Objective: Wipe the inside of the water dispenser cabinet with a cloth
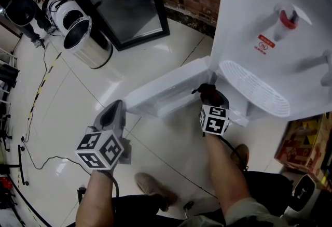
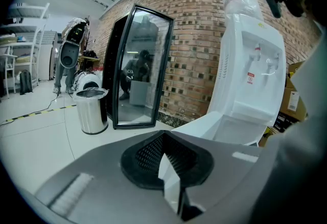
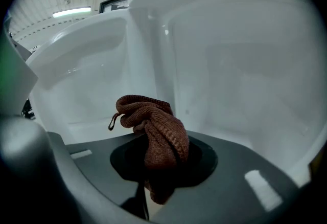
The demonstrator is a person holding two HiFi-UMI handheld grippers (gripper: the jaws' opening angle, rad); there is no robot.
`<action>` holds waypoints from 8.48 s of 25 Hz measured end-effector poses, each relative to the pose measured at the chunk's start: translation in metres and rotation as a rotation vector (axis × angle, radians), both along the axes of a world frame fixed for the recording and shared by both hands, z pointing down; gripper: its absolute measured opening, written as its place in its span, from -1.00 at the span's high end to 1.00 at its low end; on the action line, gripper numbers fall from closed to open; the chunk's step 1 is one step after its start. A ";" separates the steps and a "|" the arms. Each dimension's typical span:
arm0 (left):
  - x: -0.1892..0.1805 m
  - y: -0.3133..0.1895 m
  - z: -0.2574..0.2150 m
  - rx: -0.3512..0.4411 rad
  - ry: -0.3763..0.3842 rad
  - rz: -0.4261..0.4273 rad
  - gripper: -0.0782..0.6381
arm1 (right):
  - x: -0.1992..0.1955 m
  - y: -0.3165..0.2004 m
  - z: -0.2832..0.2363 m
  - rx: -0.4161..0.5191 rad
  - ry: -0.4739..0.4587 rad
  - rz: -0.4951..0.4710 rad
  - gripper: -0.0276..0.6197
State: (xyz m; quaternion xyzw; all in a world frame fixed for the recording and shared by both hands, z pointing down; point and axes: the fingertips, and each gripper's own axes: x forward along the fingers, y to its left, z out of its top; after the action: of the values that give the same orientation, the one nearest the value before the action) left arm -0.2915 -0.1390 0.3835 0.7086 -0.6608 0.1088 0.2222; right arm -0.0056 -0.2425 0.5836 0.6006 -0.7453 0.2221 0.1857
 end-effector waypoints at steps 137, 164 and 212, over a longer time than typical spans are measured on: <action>-0.002 -0.008 -0.001 0.019 0.010 -0.026 0.79 | -0.154 0.094 0.058 -0.092 -0.069 -0.491 0.59; -0.003 -0.006 -0.002 0.018 0.044 -0.018 0.79 | -0.218 0.096 0.105 -0.241 -0.060 -0.617 0.59; -0.005 -0.012 -0.002 0.022 0.021 -0.032 0.79 | 0.022 -0.015 0.094 -0.211 -0.018 0.159 0.61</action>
State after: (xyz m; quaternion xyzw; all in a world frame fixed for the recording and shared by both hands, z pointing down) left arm -0.2963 -0.1513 0.3820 0.7014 -0.6709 0.0904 0.2231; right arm 0.0163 -0.2574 0.6779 0.6329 -0.6695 0.3185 0.2229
